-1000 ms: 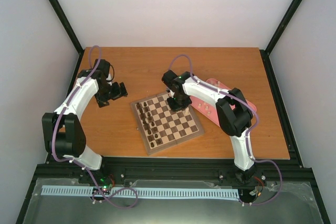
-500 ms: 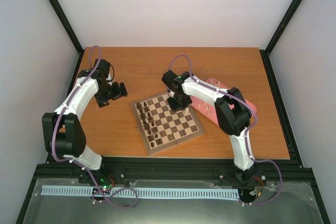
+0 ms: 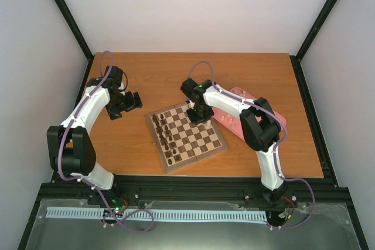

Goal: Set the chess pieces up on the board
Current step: Place the chess piece on the chessboard, then pick up the chess piece from the storage box.

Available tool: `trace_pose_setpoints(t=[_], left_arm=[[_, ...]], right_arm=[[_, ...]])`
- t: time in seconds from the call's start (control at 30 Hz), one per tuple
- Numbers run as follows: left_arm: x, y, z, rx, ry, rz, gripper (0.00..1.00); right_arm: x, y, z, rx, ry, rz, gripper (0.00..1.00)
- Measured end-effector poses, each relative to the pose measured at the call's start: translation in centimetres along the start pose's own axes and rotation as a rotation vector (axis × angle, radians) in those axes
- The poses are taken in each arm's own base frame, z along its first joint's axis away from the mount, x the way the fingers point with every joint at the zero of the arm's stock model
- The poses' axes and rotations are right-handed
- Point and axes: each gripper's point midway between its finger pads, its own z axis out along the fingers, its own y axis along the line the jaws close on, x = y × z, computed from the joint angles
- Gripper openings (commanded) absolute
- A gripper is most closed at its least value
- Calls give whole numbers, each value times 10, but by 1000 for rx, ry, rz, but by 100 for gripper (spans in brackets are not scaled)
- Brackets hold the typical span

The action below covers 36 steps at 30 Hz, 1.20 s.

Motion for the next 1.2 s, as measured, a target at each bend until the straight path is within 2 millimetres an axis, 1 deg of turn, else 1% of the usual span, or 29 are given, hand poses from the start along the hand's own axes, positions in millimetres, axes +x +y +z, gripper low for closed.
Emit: trace_pose_setpoints(t=[0.1, 0.2, 0.27, 0.4, 0.43, 0.5, 0.57, 0.6, 0.67, 0.73, 0.77, 0.83, 0.9, 1.0, 1.07, 1.2], left_arm=[[0, 0, 0, 0, 0, 0, 100], [0, 0, 0, 0, 0, 0, 100], [0, 0, 0, 0, 0, 0, 100], [0, 0, 0, 0, 0, 0, 100], [0, 0, 0, 0, 0, 0, 100], [0, 0, 0, 0, 0, 0, 100], [0, 0, 0, 0, 0, 0, 100], [0, 0, 0, 0, 0, 0, 100], [0, 0, 0, 0, 0, 0, 100], [0, 0, 0, 0, 1, 0, 100], [0, 0, 0, 0, 1, 0, 100], [0, 0, 0, 0, 0, 0, 100], [0, 0, 0, -1, 0, 0, 100], [0, 0, 0, -1, 0, 0, 100], [0, 0, 0, -2, -1, 0, 100], [0, 1, 0, -4, -1, -1, 100]], right_arm=[[0, 4, -4, -23, -4, -9, 29], [-4, 9, -19, -54, -29, -18, 32], [-10, 13, -37, -73, -68, -23, 33], [-25, 14, -87, -82, -194, -26, 35], [-29, 11, -101, -78, -229, -21, 35], [-33, 2, -120, -70, -278, 0, 41], [-35, -19, -130, -49, -301, 49, 41], [-36, -34, -131, -33, -305, 81, 41], [-34, -71, -122, 15, -283, 153, 40], [-27, -105, -103, 60, -231, 220, 39], [-21, -121, -90, 77, -195, 252, 37], [-11, -142, -68, 96, -133, 293, 36], [-3, -155, -50, 105, -82, 314, 35], [2, -162, -30, 105, -37, 320, 34], [2, -162, -22, 98, -26, 314, 33], [0, -159, -15, 77, -24, 302, 33]])
